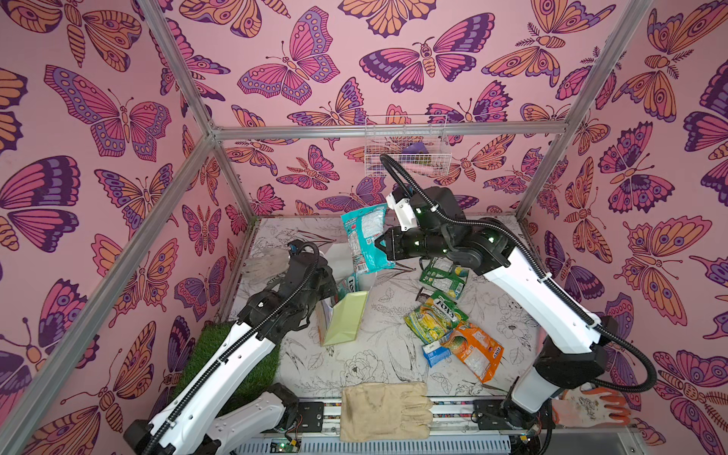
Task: Place the snacks into the paper bag
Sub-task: 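Lower the teal packet into the white bag and open the right gripper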
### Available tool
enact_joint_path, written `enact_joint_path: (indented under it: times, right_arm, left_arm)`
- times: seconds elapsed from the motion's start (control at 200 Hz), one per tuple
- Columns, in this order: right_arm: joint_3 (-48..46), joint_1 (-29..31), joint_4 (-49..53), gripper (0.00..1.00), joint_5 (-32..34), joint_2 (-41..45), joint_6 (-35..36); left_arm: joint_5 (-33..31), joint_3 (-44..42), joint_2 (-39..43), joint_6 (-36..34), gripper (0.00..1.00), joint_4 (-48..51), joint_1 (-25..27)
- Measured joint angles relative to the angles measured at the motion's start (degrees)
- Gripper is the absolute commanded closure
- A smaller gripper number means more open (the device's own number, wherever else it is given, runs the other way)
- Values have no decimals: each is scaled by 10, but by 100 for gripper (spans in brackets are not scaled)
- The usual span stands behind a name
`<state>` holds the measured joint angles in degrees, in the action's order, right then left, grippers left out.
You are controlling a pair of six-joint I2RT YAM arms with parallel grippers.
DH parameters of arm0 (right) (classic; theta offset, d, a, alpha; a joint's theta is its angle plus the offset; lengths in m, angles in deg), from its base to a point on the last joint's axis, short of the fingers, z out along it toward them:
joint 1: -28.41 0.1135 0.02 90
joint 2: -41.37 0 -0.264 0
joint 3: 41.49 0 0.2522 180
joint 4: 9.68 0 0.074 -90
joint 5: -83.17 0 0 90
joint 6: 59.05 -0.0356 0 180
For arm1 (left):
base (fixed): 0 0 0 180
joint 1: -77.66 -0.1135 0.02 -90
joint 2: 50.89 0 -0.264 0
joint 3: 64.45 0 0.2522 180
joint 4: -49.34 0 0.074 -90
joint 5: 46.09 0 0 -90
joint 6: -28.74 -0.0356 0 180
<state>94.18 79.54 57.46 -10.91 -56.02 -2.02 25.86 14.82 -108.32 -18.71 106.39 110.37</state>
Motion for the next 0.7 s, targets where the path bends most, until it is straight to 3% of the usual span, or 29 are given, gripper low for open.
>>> enact_joint_path:
  times: [0.696]
  right_arm:
    - [2, 34, 17, 100, 6, -26, -2]
  left_arm:
    - [-5, -4, 9, 2, 100, 0, 0]
